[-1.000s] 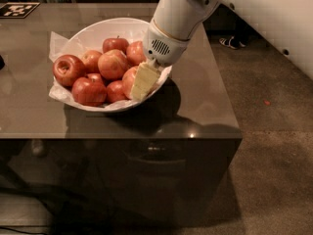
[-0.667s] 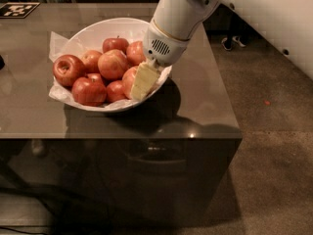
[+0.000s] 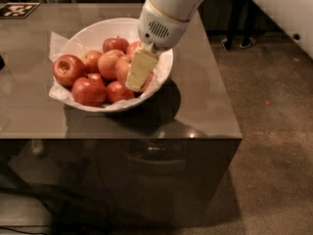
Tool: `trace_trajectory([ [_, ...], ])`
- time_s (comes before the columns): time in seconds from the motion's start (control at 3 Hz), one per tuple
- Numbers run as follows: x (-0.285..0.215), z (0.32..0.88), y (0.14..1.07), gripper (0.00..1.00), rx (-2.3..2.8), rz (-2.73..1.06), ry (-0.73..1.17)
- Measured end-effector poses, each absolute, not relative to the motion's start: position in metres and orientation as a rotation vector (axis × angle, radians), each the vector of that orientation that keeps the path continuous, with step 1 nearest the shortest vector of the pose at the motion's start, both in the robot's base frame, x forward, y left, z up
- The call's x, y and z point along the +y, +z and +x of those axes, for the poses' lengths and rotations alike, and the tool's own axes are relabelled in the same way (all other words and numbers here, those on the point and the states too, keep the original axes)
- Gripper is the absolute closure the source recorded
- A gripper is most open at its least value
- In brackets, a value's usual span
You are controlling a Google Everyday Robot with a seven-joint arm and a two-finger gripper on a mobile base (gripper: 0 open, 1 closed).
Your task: Pick apple from white bowl
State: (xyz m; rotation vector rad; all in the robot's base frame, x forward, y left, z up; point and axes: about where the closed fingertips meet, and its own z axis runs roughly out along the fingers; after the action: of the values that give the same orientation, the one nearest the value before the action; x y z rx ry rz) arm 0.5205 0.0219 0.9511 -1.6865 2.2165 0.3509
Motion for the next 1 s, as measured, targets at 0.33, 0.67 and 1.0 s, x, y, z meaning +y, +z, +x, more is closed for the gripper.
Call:
trace_trajectory([
  [0.33, 0.022, 0.521, 0.967, 1.0, 2.175, -1.7, 0.363],
  [0.67, 0.029, 0.513, 1.002, 1.0, 2.123, -1.716, 0.36],
  [1.0, 0.034, 0.506, 1.033, 1.0, 2.066, -1.732, 0.381],
])
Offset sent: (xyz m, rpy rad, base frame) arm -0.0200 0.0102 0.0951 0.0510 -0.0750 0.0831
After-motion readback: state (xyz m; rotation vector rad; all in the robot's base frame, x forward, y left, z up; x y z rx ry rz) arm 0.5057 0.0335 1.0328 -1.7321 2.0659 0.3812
